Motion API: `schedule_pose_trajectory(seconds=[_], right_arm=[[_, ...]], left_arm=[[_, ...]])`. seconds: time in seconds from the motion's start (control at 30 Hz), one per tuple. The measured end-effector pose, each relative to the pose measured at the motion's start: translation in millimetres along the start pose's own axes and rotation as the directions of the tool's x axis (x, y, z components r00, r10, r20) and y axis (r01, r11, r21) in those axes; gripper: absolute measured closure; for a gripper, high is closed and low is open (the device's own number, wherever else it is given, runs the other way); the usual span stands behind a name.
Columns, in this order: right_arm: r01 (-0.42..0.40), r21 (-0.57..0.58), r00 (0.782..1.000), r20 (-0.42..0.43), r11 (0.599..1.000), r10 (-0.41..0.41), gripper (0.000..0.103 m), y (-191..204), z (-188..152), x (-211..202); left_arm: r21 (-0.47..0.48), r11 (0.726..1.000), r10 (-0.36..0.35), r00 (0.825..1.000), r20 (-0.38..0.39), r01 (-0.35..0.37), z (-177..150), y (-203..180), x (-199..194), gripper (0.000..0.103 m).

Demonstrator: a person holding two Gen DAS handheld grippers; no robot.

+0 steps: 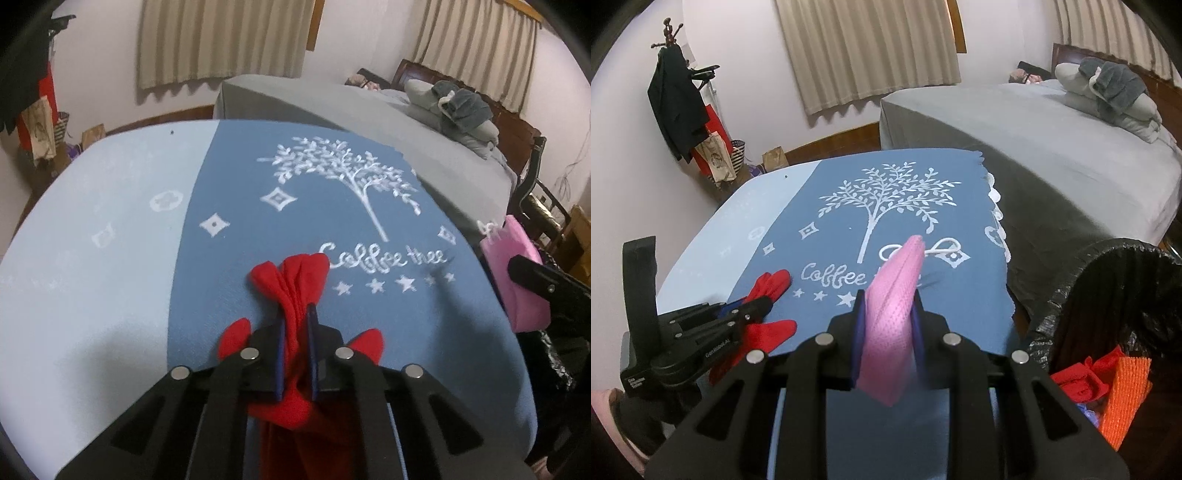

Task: Collect trash
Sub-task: 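Lift the red cloth and pink mask and carry both over the bin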

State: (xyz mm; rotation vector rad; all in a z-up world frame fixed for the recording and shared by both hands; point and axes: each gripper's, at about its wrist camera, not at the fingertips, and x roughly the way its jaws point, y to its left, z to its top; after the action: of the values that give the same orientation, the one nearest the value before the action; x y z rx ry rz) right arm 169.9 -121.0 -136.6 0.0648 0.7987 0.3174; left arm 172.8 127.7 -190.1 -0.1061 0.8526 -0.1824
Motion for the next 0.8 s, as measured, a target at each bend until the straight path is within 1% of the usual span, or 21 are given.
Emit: schedule_pose_trajectory(seconds=[0.2, 0.43, 0.63, 0.8], right_arm=[[-0.004, 0.004, 1.000, 0.023, 1.000, 0.004, 0.081, 0, 4, -9], [0.005, 0.007, 0.998, 0.062, 1.000, -0.005, 0.081, -3, 14, -29], [0.009, 0.022, 0.995, 0.103, 1.000, -0.011, 0.081, -13, 18, -49], [0.038, 0.028, 0.990, 0.132, 0.999, -0.042, 0.081, -23, 20, -70]], left_arm=[[-0.007, 1.000, -0.029, 0.997, 0.069, 0.030, 18, -7, -25, 0.093], [0.019, 0.999, -0.046, 0.990, 0.130, 0.044, 40, -27, -49, 0.093], [0.058, 0.996, -0.075, 0.983, 0.170, 0.066, 56, -52, -67, 0.093], [0.088, 0.992, -0.110, 0.975, 0.192, 0.095, 64, -80, -79, 0.093]])
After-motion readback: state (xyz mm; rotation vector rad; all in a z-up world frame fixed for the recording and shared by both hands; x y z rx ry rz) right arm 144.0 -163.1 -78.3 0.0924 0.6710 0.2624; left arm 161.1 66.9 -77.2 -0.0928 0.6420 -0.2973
